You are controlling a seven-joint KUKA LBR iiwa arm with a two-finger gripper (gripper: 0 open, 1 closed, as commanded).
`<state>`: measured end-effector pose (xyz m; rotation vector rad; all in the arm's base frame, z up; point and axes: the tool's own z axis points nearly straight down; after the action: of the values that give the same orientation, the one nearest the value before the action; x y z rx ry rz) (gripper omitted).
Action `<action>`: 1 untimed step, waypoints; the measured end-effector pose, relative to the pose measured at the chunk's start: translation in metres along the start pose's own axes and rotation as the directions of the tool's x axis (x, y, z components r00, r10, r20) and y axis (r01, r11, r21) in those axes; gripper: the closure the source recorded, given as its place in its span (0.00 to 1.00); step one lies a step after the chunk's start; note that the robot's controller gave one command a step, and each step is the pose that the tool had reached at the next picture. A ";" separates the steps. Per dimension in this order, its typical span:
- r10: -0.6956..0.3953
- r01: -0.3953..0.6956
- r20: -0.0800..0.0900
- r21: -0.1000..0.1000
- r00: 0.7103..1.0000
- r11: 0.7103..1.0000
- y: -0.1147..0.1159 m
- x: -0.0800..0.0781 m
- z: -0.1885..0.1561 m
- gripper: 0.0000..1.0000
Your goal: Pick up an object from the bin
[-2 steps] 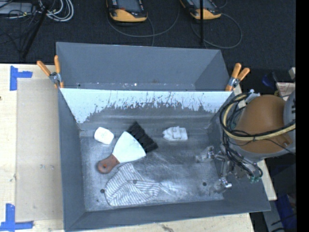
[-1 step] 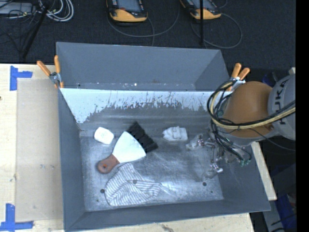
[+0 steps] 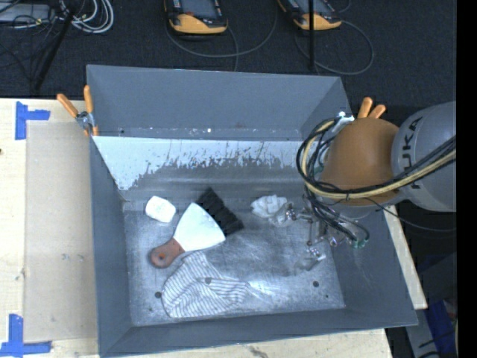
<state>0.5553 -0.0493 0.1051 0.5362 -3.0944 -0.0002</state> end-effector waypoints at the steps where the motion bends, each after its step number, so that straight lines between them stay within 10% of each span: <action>1: 0.014 -0.014 0.003 -0.004 1.000 1.000 0.015 -0.026 -0.001 0.00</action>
Offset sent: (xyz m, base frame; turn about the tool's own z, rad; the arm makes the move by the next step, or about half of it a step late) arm 0.0362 0.0746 -0.0261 -0.1682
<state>0.5744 -0.0270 0.1065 0.5149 -3.1002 -0.0065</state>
